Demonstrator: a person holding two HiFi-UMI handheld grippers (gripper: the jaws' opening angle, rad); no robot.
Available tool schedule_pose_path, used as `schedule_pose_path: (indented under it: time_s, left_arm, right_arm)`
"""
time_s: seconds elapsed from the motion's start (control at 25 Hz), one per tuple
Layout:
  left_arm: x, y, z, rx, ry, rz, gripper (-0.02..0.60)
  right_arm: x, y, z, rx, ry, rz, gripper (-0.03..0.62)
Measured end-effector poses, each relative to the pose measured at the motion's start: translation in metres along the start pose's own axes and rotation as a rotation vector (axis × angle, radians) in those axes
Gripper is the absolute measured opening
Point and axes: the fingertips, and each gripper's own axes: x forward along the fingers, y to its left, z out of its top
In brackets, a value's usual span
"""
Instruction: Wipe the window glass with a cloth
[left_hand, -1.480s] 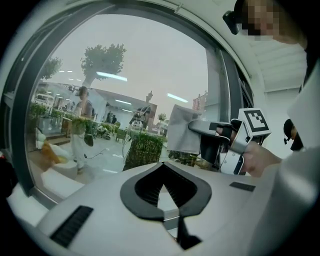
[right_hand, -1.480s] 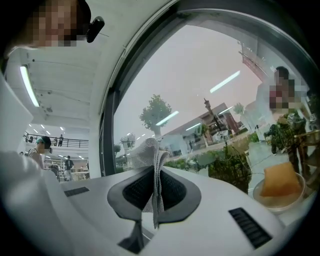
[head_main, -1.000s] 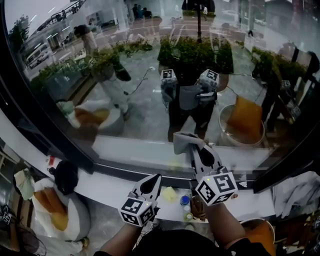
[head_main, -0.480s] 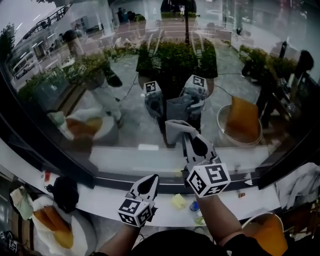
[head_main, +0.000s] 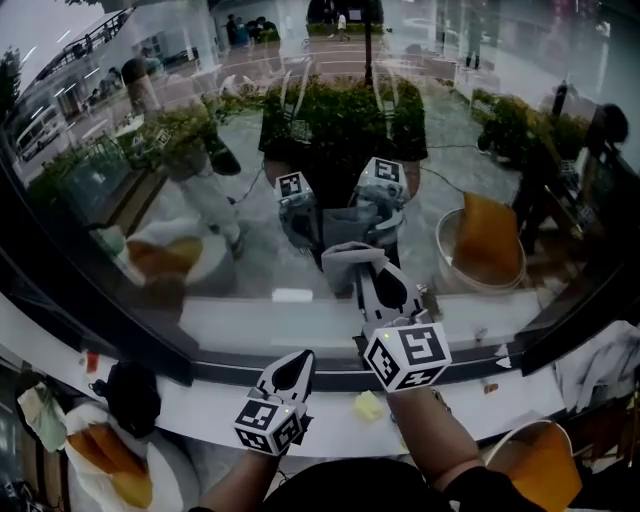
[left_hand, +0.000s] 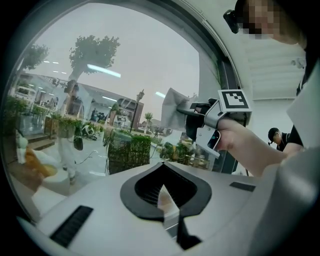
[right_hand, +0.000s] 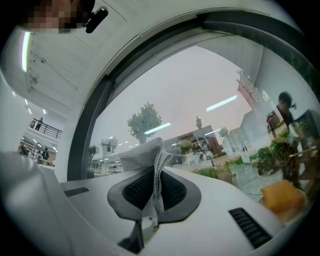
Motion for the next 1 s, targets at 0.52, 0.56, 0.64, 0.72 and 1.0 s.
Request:
schedule_pose_path:
  time_s: [0.52, 0.56, 0.64, 0.72, 1.0]
  left_arm:
    - [0.002, 0.006, -0.003, -0.023, -0.001, -0.019, 0.008]
    - [0.004, 0.003, -0.004, -0.023, -0.001, -0.022, 0.008]
    - [0.005, 0.000, -0.004, -0.020, -0.001, -0.029, 0.008]
    - [0.006, -0.003, -0.005, -0.019, 0.001, -0.034, 0.008]
    - [0.009, -0.009, -0.010, -0.016, 0.012, -0.063, 0.008]
  right_arm:
    - [0.001, -0.001, 0.002, -0.061, -0.012, -0.044, 0.035]
    - [0.000, -0.003, 0.002, -0.060, -0.011, -0.046, 0.035]
    - [-0.002, -0.006, 0.002, -0.061, -0.010, -0.049, 0.036]
    - [-0.004, -0.009, 0.002, -0.063, -0.009, -0.052, 0.036]
    - [-0.009, -0.016, 0.005, -0.074, -0.013, -0.070, 0.035]
